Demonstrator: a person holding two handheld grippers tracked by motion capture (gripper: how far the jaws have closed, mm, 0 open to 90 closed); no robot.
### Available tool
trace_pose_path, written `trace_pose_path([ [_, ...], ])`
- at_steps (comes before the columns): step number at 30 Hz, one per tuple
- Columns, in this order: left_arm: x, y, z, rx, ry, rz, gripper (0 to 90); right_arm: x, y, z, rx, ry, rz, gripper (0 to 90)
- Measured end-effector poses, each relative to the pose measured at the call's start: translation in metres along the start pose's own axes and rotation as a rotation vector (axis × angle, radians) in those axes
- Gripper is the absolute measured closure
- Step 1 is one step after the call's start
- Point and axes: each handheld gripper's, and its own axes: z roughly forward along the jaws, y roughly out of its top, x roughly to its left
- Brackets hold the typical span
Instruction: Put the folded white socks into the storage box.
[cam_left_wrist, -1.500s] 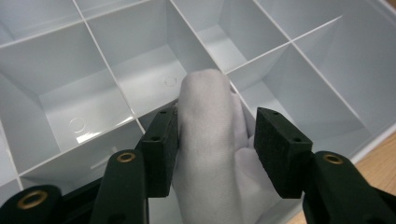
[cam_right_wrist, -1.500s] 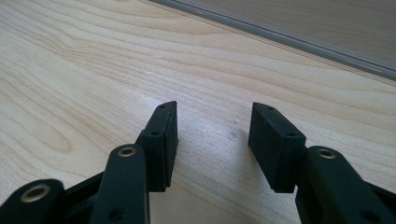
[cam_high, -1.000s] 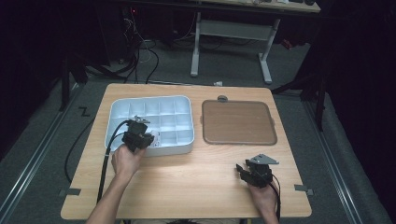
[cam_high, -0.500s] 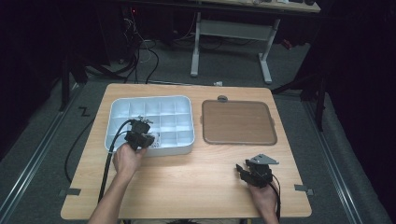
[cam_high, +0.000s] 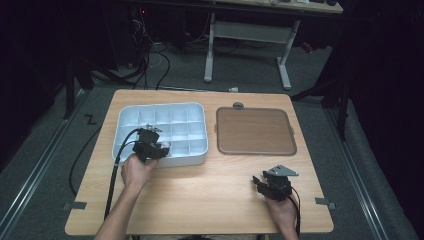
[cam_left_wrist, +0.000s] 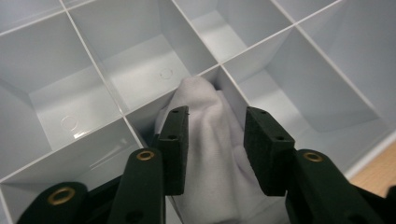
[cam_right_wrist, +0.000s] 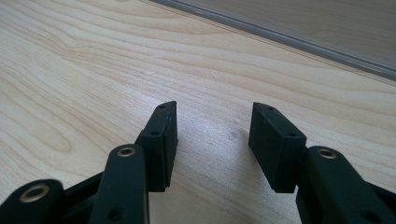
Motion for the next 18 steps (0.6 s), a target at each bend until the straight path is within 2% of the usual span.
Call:
trace_pose_path([
  [5,-0.002,0.005,-0.013,-0.040,-0.037,-0.024,54.7,0.000,0.000,0.000,0.000,0.000,0.000,52.4],
  [7,-0.002,0.007,-0.018,-0.055,-0.046,-0.019,53.3,0.000,0.000,0.000,0.000,0.000,0.000,52.4],
  [10,-0.002,0.010,-0.024,-0.073,-0.066,-0.043,51.5,0.000,0.000,0.000,0.000,0.000,0.000,52.4],
  [16,-0.001,0.012,-0.036,-0.104,-0.082,-0.046,51.3,0.000,0.000,0.000,0.000,0.000,-0.001,52.4],
  [18,0.001,0.013,-0.040,-0.117,-0.095,-0.072,51.8,0.000,0.000,0.000,0.000,0.000,0.000,52.4],
])
